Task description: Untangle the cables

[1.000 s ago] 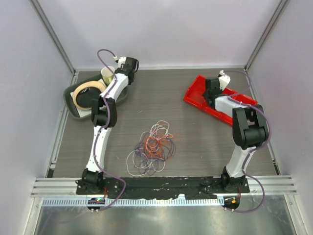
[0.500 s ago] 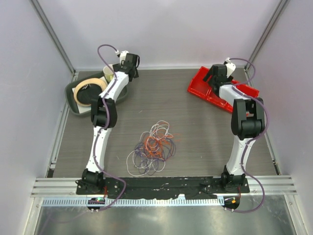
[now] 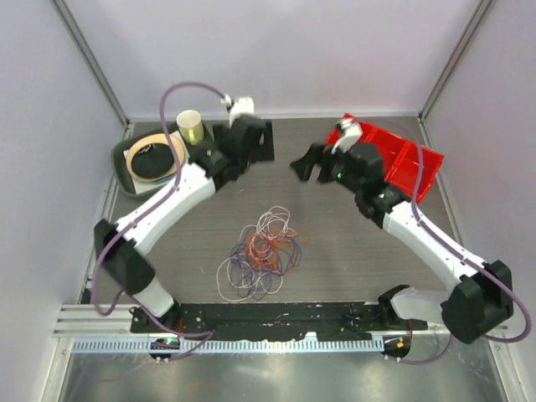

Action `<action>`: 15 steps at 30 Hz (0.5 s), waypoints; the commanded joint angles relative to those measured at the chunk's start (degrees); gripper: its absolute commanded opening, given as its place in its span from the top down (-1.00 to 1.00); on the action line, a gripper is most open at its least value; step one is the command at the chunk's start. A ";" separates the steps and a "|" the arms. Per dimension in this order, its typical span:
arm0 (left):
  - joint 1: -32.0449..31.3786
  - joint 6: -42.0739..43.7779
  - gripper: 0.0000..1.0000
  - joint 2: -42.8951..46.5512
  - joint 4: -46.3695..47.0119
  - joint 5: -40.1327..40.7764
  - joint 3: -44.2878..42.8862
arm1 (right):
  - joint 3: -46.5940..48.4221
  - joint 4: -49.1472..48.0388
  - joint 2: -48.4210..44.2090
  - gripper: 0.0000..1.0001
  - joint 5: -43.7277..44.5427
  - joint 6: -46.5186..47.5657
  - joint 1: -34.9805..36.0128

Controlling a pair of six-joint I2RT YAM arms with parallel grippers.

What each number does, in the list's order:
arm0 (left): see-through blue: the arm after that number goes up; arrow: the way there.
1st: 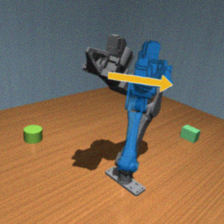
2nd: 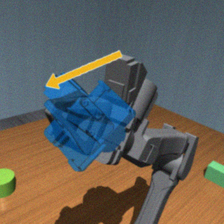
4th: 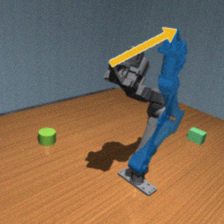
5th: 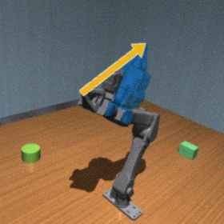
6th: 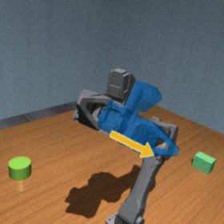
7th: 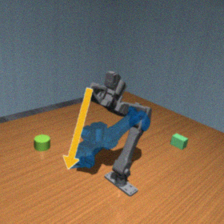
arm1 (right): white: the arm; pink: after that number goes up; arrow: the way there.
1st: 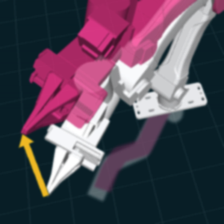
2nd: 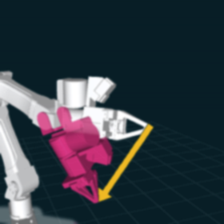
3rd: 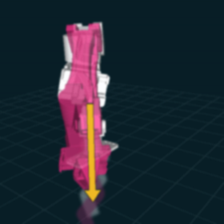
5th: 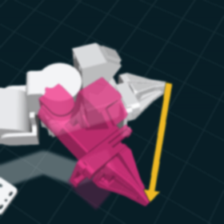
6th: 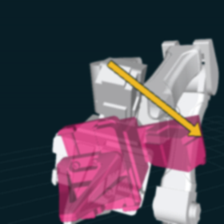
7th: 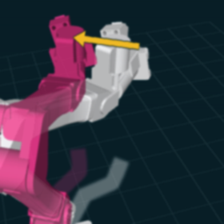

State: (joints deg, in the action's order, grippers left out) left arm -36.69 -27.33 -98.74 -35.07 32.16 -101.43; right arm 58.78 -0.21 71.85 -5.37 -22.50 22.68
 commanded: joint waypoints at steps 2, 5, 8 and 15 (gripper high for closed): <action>-5.23 -15.62 -1.00 20.62 -0.19 -11.53 37.16 | -12.37 2.05 -5.32 -0.90 -10.11 0.53 9.04; -6.81 -21.26 -0.99 33.12 11.74 -22.87 56.08 | -14.83 4.51 -6.02 -0.88 -8.36 0.44 13.35; -7.08 -24.78 -0.99 39.40 22.56 -28.55 66.49 | -16.77 5.22 -4.89 -0.86 -6.33 -1.75 17.39; -7.17 -27.25 -1.00 40.04 29.34 -28.29 72.77 | -18.35 -1.27 2.31 -0.82 -4.13 -7.20 22.06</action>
State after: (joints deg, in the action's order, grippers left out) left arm -43.75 -51.07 -57.41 -19.20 7.81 -29.10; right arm 41.04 4.38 70.83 -11.53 -26.04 43.55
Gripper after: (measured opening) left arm 0.996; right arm 0.916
